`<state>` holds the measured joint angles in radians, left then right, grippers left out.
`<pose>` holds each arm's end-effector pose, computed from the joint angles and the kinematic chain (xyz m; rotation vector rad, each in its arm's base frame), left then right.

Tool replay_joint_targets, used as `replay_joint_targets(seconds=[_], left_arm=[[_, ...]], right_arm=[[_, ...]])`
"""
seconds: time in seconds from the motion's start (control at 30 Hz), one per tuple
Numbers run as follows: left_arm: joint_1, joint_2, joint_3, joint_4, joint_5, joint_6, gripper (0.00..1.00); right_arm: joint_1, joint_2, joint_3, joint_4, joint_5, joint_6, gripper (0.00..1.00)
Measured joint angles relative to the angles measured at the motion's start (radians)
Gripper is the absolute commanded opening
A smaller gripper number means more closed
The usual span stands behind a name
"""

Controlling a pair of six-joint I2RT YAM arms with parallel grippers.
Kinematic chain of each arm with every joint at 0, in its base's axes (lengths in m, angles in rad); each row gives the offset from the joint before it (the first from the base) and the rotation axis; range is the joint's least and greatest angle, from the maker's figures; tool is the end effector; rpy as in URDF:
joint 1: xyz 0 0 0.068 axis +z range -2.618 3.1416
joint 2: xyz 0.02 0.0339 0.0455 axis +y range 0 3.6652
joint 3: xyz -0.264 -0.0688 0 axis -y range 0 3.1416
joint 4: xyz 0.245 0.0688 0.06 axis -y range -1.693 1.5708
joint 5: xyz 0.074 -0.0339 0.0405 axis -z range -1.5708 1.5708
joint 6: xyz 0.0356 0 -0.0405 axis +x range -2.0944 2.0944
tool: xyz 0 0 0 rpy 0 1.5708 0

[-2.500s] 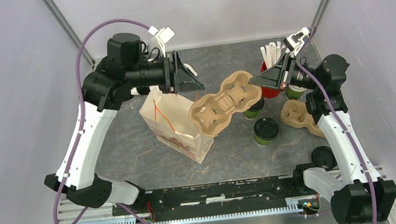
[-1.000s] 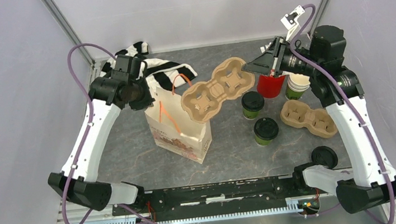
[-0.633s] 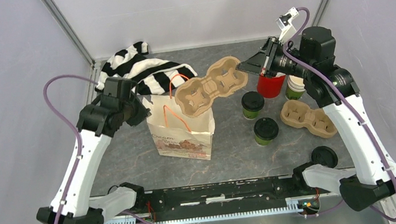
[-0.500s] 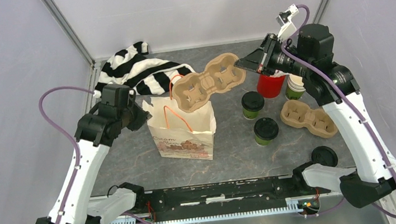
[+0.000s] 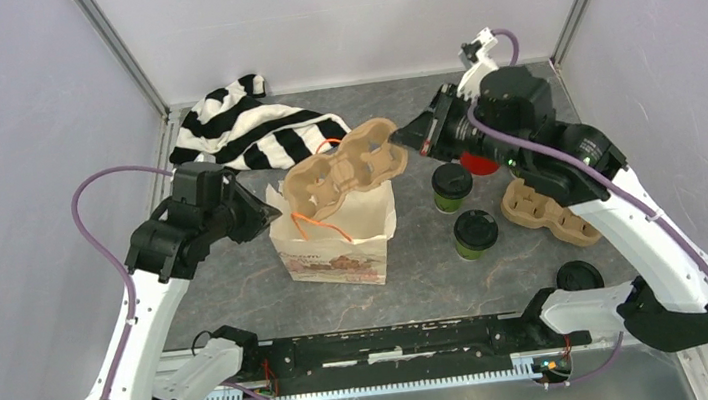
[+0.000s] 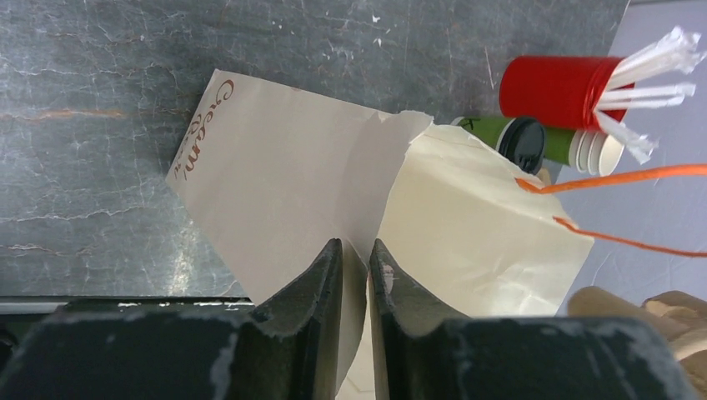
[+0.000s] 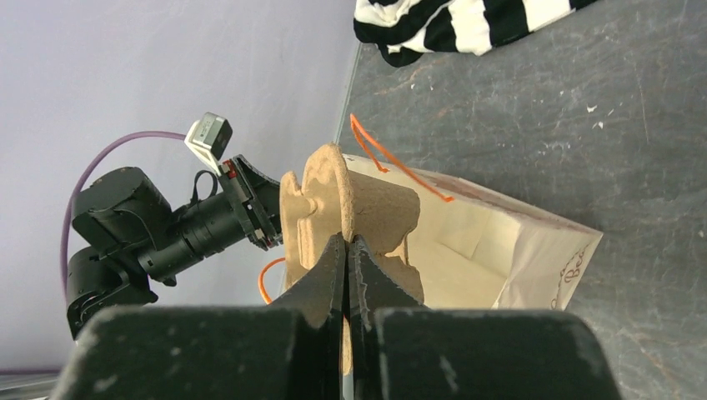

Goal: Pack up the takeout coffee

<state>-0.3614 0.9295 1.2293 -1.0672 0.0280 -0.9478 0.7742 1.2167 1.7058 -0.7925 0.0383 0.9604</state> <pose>0.1468 -0.0565 0.3786 -0.6914 2.3402 -0.6582 0.1590 0.1536 0.4965 0.2186 2.0317 1.1196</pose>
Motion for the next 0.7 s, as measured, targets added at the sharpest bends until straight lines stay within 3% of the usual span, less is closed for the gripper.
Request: replay_joint_targets(seconds=[0.3, 0.7], left_arm=[[0.0, -0.058, -0.02, -0.053, 0.037, 0.06, 0.31], [0.0, -0.098, -0.051, -0.064, 0.055, 0.086, 0.25]], right_arm=[[0.261, 0.035, 0.049, -0.084, 0.304, 0.094, 0.0], [0.293, -0.052, -0.063, -0.123, 0.457, 0.161, 0.0]])
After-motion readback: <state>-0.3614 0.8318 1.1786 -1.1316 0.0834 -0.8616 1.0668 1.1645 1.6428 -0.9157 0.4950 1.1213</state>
